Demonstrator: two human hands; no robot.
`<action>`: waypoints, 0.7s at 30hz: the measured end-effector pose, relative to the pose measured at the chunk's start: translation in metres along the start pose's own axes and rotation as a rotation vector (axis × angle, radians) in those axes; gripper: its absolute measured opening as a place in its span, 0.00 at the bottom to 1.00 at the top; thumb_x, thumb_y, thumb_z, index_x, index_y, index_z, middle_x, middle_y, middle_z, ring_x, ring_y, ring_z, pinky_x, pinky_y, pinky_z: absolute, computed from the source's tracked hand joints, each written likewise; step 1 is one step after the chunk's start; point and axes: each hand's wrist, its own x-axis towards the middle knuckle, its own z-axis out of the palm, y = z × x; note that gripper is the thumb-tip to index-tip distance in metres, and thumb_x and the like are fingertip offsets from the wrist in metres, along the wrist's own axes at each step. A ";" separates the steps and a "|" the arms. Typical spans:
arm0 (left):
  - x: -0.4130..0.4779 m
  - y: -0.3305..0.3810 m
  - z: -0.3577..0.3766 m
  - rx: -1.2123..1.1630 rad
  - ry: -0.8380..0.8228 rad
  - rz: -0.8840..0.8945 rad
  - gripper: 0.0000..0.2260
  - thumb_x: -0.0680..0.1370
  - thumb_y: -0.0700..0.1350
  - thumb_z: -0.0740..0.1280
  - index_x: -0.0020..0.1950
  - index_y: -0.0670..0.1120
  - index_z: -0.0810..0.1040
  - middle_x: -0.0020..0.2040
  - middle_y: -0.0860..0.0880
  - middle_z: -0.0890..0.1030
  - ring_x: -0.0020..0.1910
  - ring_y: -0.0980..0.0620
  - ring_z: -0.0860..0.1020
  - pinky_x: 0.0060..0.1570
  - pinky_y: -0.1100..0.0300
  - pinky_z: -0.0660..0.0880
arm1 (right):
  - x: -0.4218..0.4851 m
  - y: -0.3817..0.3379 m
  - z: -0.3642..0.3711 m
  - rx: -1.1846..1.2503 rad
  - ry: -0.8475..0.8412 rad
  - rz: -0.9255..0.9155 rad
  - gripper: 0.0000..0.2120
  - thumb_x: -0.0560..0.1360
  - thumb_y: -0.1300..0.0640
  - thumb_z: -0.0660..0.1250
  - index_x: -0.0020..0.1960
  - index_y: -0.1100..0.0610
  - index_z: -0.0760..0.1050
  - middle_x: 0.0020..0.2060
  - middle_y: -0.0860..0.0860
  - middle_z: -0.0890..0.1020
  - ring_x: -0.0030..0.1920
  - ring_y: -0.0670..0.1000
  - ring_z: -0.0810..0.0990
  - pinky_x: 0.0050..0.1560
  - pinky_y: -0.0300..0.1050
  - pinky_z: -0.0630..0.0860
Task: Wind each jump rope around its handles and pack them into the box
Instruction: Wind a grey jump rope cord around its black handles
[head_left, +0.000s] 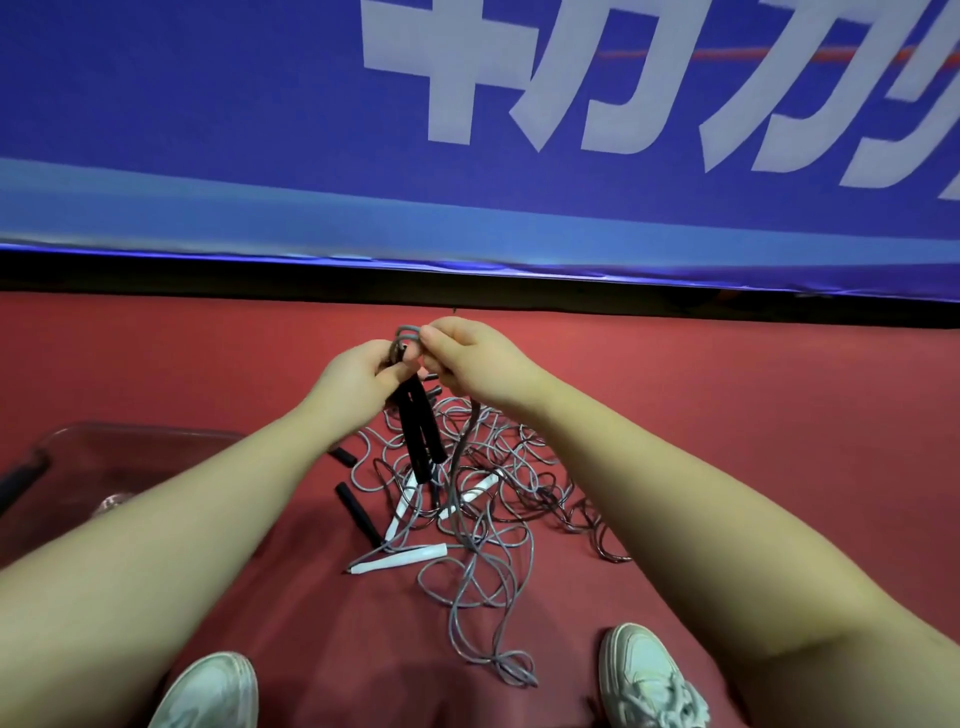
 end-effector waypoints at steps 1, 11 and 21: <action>0.002 -0.003 0.000 -0.037 -0.003 -0.006 0.09 0.72 0.59 0.66 0.41 0.56 0.79 0.43 0.41 0.81 0.51 0.37 0.80 0.55 0.40 0.75 | 0.000 -0.001 0.000 0.007 -0.007 -0.005 0.15 0.82 0.57 0.53 0.40 0.53 0.73 0.28 0.45 0.70 0.23 0.40 0.65 0.30 0.35 0.62; 0.001 0.007 -0.005 -0.354 0.031 -0.018 0.12 0.79 0.37 0.64 0.52 0.55 0.76 0.42 0.53 0.82 0.43 0.55 0.79 0.51 0.53 0.78 | 0.001 0.005 -0.003 0.199 -0.064 0.069 0.12 0.83 0.57 0.53 0.49 0.63 0.72 0.29 0.49 0.67 0.23 0.43 0.60 0.26 0.38 0.56; 0.002 0.005 -0.010 -0.227 0.056 -0.017 0.10 0.81 0.39 0.60 0.49 0.49 0.79 0.44 0.49 0.80 0.45 0.54 0.79 0.44 0.63 0.79 | 0.002 0.004 -0.001 0.282 -0.097 0.101 0.14 0.83 0.57 0.52 0.48 0.60 0.74 0.29 0.48 0.66 0.23 0.43 0.60 0.26 0.37 0.57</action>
